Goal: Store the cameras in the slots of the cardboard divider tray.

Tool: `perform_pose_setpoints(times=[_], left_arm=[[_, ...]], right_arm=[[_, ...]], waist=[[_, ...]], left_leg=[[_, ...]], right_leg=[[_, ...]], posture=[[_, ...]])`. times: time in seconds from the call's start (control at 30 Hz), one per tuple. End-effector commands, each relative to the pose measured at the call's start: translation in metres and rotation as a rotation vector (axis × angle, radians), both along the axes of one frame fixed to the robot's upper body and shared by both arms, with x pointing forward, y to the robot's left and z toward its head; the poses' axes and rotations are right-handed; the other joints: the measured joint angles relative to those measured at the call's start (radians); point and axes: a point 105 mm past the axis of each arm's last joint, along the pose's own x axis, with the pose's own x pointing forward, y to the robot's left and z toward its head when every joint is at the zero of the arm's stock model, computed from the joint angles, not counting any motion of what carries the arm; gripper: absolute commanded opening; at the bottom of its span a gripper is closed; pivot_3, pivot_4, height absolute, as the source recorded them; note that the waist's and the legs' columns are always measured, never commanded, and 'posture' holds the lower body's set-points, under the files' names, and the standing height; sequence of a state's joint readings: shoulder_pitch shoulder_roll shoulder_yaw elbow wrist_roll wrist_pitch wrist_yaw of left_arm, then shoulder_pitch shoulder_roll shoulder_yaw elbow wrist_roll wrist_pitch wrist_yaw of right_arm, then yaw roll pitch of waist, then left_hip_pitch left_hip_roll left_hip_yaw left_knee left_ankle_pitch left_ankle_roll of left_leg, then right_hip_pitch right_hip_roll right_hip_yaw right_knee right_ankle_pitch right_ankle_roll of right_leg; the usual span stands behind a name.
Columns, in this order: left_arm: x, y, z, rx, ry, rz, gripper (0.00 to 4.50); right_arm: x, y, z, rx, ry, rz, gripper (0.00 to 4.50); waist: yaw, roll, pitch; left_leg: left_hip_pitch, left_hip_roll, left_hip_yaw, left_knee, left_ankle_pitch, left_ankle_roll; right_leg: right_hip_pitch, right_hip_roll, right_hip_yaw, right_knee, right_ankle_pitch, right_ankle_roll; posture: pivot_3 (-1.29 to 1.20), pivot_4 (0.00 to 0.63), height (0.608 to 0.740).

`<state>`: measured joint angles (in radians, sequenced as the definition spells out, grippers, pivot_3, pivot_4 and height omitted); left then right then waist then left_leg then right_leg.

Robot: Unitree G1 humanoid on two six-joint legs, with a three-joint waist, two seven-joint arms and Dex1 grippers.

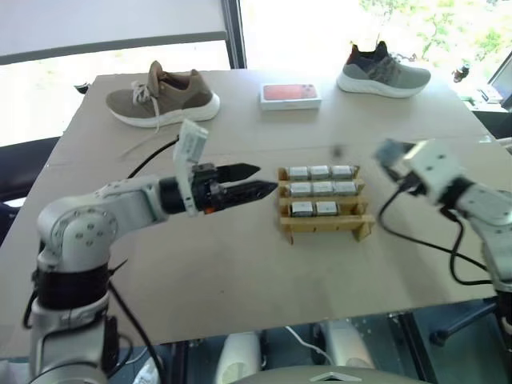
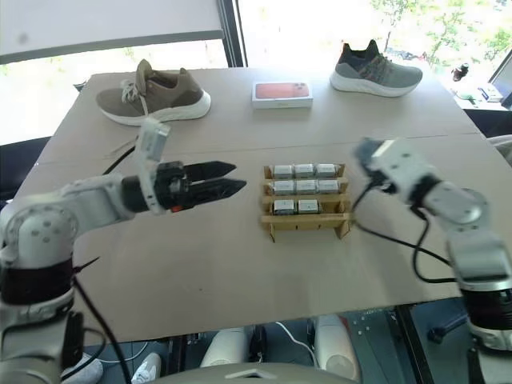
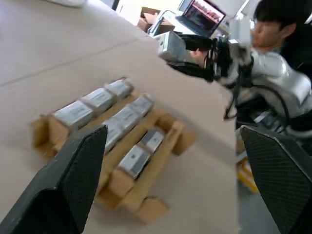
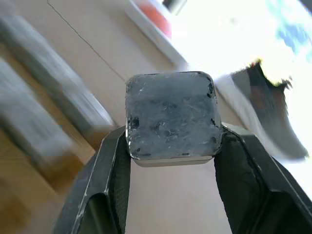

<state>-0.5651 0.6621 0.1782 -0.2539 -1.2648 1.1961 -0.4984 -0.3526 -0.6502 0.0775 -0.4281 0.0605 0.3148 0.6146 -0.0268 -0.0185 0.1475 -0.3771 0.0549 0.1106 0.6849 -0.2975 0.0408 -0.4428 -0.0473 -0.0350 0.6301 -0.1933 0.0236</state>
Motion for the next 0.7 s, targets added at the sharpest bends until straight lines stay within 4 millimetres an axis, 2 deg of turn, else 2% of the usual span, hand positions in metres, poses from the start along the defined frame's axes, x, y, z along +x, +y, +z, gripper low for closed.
perform_pose_setpoints(times=[0.03,0.1,0.17,0.33,0.37,0.4,0.47,0.5,0.57,0.63,0.67,0.7], left_arm=[[0.008,-0.016,0.006,-0.058,0.070,-0.017,4.50],[0.012,-0.023,0.009,-0.066,0.089,-0.027,4.50],[0.014,-0.024,0.010,-0.064,0.099,-0.028,4.50],[0.018,-0.022,0.013,-0.074,0.103,-0.016,4.50],[0.018,-0.022,0.014,-0.081,0.108,-0.015,3.99],[0.018,-0.022,0.014,-0.088,0.113,-0.018,3.70],[0.017,-0.022,0.015,-0.086,0.115,-0.034,2.72],[0.017,-0.022,0.015,-0.084,0.114,-0.036,2.43],[0.016,-0.022,0.015,-0.081,0.116,-0.044,1.42],[0.015,-0.023,0.015,-0.080,0.115,-0.050,0.86],[0.016,-0.024,0.016,-0.086,0.112,-0.052,0.87],[0.016,-0.024,0.017,-0.089,0.110,-0.056,0.87]], right_arm=[[-0.022,0.055,0.020,-0.034,-0.103,0.215,1.89],[-0.028,0.073,0.022,-0.046,-0.126,0.287,1.89],[-0.030,0.082,0.022,-0.044,-0.127,0.317,1.89],[-0.033,0.090,0.020,-0.042,-0.128,0.355,1.89],[-0.033,0.091,0.020,-0.041,-0.128,0.358,1.89],[-0.033,0.091,0.020,-0.039,-0.126,0.358,1.89],[-0.033,0.091,0.020,-0.034,-0.124,0.356,1.89],[-0.033,0.090,0.020,-0.033,-0.123,0.355,1.89],[-0.032,0.090,0.020,-0.034,-0.124,0.351,1.89],[-0.033,0.089,0.018,-0.022,-0.093,0.366,1.89],[-0.033,0.089,0.019,-0.012,-0.074,0.377,2.39],[-0.033,0.087,0.021,0.009,-0.067,0.374,3.09]], waist=[[0.009,-0.001,0.000],[0.016,-0.001,0.000],[0.022,-0.001,0.000],[0.023,-0.001,0.000],[0.022,-0.001,0.000],[0.022,-0.001,0.000],[0.022,-0.001,0.000],[0.021,-0.001,0.000],[0.020,-0.001,0.000],[0.018,-0.001,0.000],[0.018,-0.001,0.000],[0.018,-0.001,0.000]], left_leg=[[0.000,0.000,-0.001,0.001,0.000,-0.001],[-0.001,-0.001,-0.002,0.001,0.001,-0.001],[-0.002,-0.002,-0.003,0.002,0.001,-0.001],[-0.006,-0.005,-0.005,0.001,0.000,-0.001],[-0.006,-0.005,-0.005,0.001,0.000,-0.001],[-0.005,-0.005,-0.005,0.001,0.000,-0.001],[-0.005,-0.005,-0.006,0.001,0.001,-0.001],[-0.005,-0.005,-0.006,0.001,0.001,-0.001],[-0.004,-0.005,-0.006,0.002,0.001,-0.001],[-0.003,-0.005,-0.006,0.002,0.001,-0.001],[-0.003,-0.005,-0.006,0.002,0.001,-0.001],[-0.003,-0.005,-0.007,0.002,0.001,-0.001]], right_leg=[[0.000,0.000,-0.001,0.001,0.001,-0.002],[0.000,0.000,-0.002,0.001,0.001,-0.003],[0.000,-0.001,-0.004,0.000,0.002,-0.003],[0.000,-0.004,-0.006,-0.004,0.002,-0.003],[0.000,-0.004,-0.006,-0.004,0.002,-0.003],[0.000,-0.004,-0.007,-0.003,0.002,-0.003],[0.000,-0.004,-0.007,-0.002,0.002,-0.003],[0.000,-0.004,-0.007,-0.002,0.002,-0.003],[0.001,-0.004,-0.007,-0.002,0.001,-0.003],[0.002,-0.004,-0.007,-0.002,0.002,-0.003],[0.002,-0.004,-0.007,-0.002,0.002,-0.003],[0.002,-0.004,-0.007,-0.002,0.001,-0.003]], posture=[[0.00,0.150,0.740],[0.00,0.150,0.740],[0.00,0.150,0.740],[0.00,0.150,0.740],[0.00,0.150,0.740],[0.00,0.150,0.740],[0.00,0.150,0.740],[0.00,0.150,0.740],[0.00,0.150,0.740],[0.00,0.150,0.740],[0.00,0.150,0.740],[0.00,0.150,0.740]])
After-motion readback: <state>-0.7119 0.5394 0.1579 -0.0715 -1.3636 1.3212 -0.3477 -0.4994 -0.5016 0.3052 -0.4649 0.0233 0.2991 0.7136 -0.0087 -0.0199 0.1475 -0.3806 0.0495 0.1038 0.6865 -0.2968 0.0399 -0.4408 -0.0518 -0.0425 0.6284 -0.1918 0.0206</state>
